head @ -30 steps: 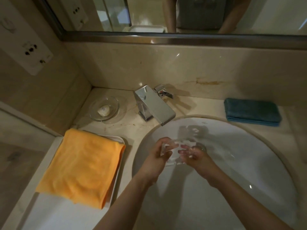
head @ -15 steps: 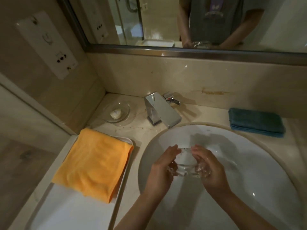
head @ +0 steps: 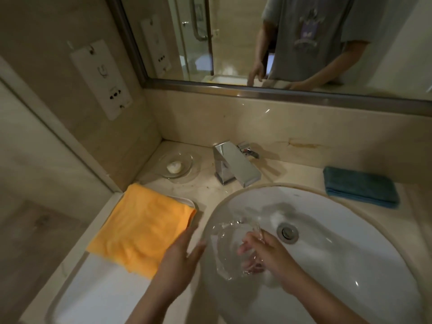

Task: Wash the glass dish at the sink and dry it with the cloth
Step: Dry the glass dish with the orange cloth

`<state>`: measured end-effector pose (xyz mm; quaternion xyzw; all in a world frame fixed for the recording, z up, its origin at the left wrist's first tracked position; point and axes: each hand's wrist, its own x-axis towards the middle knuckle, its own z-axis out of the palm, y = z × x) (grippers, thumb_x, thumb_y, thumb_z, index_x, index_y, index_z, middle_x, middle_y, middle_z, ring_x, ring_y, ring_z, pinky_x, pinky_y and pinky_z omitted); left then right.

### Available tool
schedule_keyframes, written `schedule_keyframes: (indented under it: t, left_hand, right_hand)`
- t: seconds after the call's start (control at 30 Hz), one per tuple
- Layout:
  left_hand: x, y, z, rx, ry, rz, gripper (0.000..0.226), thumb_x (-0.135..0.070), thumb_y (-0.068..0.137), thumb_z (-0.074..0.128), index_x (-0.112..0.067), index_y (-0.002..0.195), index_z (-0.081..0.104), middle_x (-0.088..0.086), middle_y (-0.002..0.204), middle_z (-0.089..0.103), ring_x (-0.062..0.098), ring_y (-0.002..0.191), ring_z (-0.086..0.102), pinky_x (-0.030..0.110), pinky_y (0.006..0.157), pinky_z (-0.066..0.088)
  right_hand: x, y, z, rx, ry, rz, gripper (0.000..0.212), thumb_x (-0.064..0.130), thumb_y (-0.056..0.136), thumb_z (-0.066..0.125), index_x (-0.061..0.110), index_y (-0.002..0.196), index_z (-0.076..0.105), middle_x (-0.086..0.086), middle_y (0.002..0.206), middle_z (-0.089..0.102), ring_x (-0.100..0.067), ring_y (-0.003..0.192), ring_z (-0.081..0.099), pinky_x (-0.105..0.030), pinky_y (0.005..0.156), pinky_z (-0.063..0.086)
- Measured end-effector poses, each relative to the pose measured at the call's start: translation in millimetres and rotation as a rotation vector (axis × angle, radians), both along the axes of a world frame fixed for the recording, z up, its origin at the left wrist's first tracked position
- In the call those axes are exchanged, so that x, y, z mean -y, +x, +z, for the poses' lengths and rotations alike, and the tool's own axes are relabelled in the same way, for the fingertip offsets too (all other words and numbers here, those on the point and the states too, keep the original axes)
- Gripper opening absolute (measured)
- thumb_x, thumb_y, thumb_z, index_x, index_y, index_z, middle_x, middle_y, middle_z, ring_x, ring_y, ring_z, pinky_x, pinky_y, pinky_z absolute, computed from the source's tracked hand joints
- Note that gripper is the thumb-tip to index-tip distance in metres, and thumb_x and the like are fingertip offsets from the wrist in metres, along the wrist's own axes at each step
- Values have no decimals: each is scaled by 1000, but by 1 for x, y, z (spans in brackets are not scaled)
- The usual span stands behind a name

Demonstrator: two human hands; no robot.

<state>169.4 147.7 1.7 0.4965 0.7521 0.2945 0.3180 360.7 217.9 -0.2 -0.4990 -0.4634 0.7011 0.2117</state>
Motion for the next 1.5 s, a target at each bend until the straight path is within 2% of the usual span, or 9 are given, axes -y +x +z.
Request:
schedule_keyframes:
  t: [0.1,0.23,0.47,0.6,0.77,1.1,1.23,1.4,1.5]
  left_hand:
    - [14,-46,-17,-519,25,54,72,-63,85,38,-12,134,48,21,148,32,42,135,32,49,105,32]
    - [34,-62,-31,-531,-313,89,120,-93,52,5,-23,149,13,12,158,3,36,145,4,50,112,18]
    - [33,-72,-16,-426,-77,129,45,-30,89,50,-9,129,55,26,141,42,48,129,39,55,103,37]
    - [29,-82,9,-330,-43,188,41,-31,96,43,-11,132,51,13,146,40,30,132,41,35,105,36]
    - [27,-102,39,-331,21,235,32,-32,95,45,-6,99,63,12,89,62,33,92,59,27,68,32]
    - [-10,-118,83,-33,109,347,24,-43,87,57,-23,96,66,5,98,65,25,94,60,30,78,46]
    - [-9,-118,73,167,-111,3,43,-64,75,58,-39,110,61,-2,121,61,19,115,55,37,102,43]
    - [13,-115,21,-417,-441,-591,113,-63,69,64,-32,143,-16,-11,155,-12,17,146,-5,43,119,5]
    - [21,-108,6,-651,-87,-382,75,-48,81,56,-36,144,16,0,157,14,29,143,17,52,109,21]
  right_hand:
    - [-1,-14,5,7,-3,-43,13,19,95,46,10,94,55,0,73,68,-10,46,60,-19,47,45]
    - [-1,-33,11,-16,-34,-69,13,21,95,46,13,100,55,-3,80,68,-9,47,61,-22,53,44]
    - [12,-62,13,-51,-61,-90,9,17,94,47,13,92,55,-5,75,66,-12,47,60,-19,46,46]
    - [20,-72,13,-99,-102,-124,8,16,94,46,12,93,53,-6,72,65,-16,50,59,-28,54,49]
    - [24,-80,19,-134,-122,-166,15,17,95,47,15,108,52,-7,73,62,-13,50,58,-29,54,49]
    - [21,-84,27,-160,-110,-263,12,12,94,45,21,101,50,-10,74,60,-20,62,56,-33,58,50]
    - [22,-74,29,-174,-116,-313,11,11,94,45,20,96,50,-11,74,59,-20,59,56,-35,59,51]
    - [32,-65,22,-144,-105,-363,11,11,93,44,18,98,51,-10,75,62,-21,61,58,-42,71,51]
    - [42,-67,16,-143,-139,-390,14,9,92,44,20,97,51,-8,75,62,-20,66,61,-45,80,47]
